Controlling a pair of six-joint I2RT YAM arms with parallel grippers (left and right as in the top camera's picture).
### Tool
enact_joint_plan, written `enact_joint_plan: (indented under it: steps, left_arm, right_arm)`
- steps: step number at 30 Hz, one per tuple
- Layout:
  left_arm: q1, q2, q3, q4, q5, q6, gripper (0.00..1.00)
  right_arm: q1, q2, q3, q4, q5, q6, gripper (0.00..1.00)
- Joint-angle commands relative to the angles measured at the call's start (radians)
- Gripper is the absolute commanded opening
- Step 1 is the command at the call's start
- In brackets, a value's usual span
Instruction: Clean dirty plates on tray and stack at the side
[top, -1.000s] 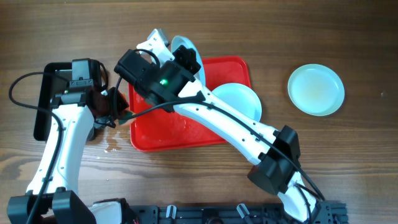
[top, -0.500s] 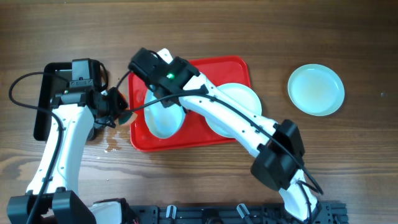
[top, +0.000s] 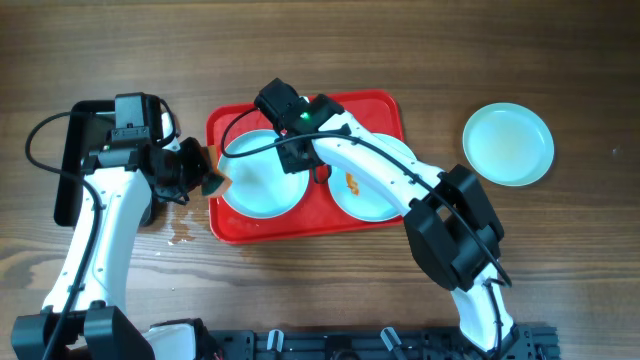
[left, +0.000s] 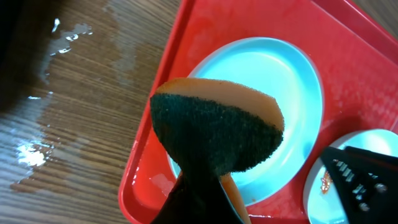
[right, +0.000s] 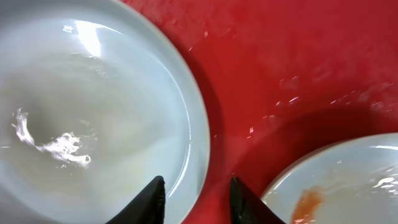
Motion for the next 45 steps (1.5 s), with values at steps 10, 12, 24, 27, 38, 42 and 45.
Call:
enact_joint_plan:
  steps: [10, 12, 24, 27, 38, 42, 45]
  left_arm:
    - [0.0, 0.006, -0.005, 0.011, 0.045, 0.038, 0.04]
    - [0.0, 0.006, -0.005, 0.011, 0.045, 0.038, 0.04]
    - [0.0, 0.006, -0.005, 0.018, 0.047, 0.038, 0.04]
    - [-0.001, 0.006, -0.005, 0.019, 0.05, 0.038, 0.04]
    - [-0.118, 0.074, -0.012, 0.083, 0.026, 0.037, 0.04]
    - [-0.158, 0.145, -0.018, 0.085, 0.026, 0.037, 0.04]
    - [-0.178, 0.185, -0.018, 0.085, 0.026, 0.037, 0.04]
  right_arm:
    - [0.003, -0.006, -0.055, 0.048, -0.078, 0.087, 0.5]
    - [0.003, -0.006, -0.079, 0.07, -0.077, 0.093, 0.49]
    - [-0.003, -0.003, -0.206, 0.203, -0.123, 0.109, 0.3]
    - [-0.003, -0.003, -0.208, 0.214, -0.147, 0.111, 0.23]
    - [-0.003, -0.003, -0.209, 0.22, -0.146, 0.148, 0.04]
    - [-0.014, -0.003, -0.209, 0.214, -0.145, 0.168, 0.04]
    - [-0.036, -0.003, -0.209, 0.207, -0.146, 0.192, 0.04]
